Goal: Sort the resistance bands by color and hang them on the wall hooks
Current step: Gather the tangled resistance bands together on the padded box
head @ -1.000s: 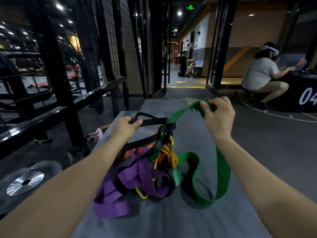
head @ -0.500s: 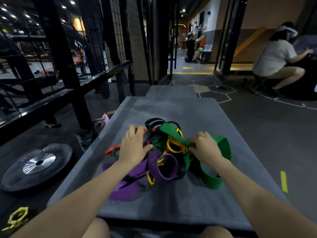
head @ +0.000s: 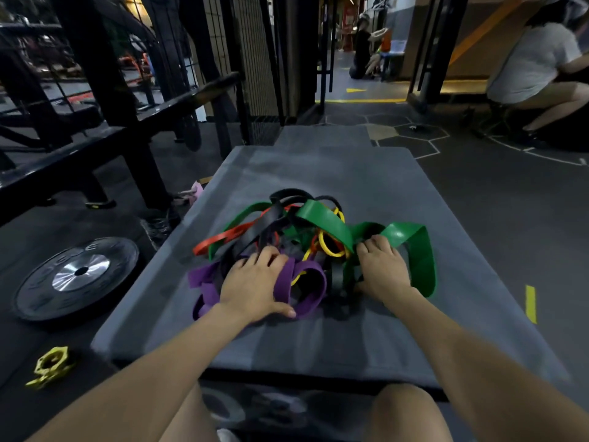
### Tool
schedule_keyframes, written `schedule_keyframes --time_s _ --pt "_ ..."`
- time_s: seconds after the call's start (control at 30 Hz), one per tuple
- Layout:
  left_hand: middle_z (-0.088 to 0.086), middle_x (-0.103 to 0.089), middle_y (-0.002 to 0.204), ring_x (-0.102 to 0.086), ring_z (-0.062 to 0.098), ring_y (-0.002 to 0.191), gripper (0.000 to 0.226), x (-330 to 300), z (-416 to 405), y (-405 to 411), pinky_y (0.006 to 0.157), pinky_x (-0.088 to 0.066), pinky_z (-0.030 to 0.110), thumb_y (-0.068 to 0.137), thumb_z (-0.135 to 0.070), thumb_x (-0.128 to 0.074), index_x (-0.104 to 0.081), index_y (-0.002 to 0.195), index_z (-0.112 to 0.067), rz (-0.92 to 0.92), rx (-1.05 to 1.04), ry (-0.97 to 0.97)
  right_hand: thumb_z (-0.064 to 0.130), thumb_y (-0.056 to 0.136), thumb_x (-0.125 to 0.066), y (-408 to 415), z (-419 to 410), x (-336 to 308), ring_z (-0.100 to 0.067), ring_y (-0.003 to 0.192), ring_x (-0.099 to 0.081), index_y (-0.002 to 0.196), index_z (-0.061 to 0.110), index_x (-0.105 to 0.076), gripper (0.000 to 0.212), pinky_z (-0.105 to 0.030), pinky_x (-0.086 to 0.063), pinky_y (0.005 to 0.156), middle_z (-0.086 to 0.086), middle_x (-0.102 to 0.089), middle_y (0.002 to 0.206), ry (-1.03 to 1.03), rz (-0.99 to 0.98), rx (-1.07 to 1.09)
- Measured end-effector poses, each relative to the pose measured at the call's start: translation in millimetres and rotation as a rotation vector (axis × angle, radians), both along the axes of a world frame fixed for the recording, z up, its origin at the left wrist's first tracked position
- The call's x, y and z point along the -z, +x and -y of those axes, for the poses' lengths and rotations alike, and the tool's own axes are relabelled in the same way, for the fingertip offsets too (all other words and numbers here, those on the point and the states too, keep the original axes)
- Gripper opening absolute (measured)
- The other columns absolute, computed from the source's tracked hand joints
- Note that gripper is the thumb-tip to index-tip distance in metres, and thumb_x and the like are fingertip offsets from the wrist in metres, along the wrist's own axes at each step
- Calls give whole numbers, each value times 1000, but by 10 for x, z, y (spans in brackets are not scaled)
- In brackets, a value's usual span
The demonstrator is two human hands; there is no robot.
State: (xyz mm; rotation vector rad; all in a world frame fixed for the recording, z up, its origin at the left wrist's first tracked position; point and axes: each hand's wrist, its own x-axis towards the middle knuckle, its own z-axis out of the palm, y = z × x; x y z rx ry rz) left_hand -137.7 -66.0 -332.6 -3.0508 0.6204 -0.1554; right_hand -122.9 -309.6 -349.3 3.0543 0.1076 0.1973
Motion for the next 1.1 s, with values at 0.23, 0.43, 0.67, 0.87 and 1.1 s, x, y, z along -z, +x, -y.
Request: schedule_keyframes --time_s 0.23,0.43,0.67,0.87,1.1 --pt "-9 -34 139 -44 15 124 106 -37 45 136 80 -47 32 52 -78 -62 -31 138 -25 -5 29 62 16 75 -67 380 64 -47 -28 135 -25 138 15 -35 71 -39 -29 104 0 -38 145 166 -51 -39" --pt "-14 -31 144 -40 11 129 108 -53 -32 156 79 -49 30 53 -80 -57 -28 142 -27 -26 41 97 9 76 -60 726 147 -19 -28 129 -35 143 22 -28 76 -41 -33 101 -4 -46 139 156 -179 -85" --pt "-11 -40 133 -47 14 118 103 -114 195 278 64 -42 30 50 -80 -61 -38 134 -25 -16 -93 174 -6 82 -49 678 240 68 -31 118 -44 112 5 -58 33 -42 -49 85 -12 -51 119 210 -2 30" --pt "-11 -43 129 -48 15 115 92 -150 310 410 68 -45 32 55 -76 -61 -44 129 -24 26 -120 161 -5 84 -50 557 946 -647 -38 111 -41 95 -7 -55 12 -46 -40 75 -23 -45 114 205 407 168" --pt "-13 -32 144 -34 13 132 101 -218 199 448 100 -33 31 57 -67 -68 -27 142 -31 83 -37 229 -10 78 -55 556 984 -621 -40 113 -40 108 -3 -49 32 -48 -46 81 -21 -35 127 191 308 123"
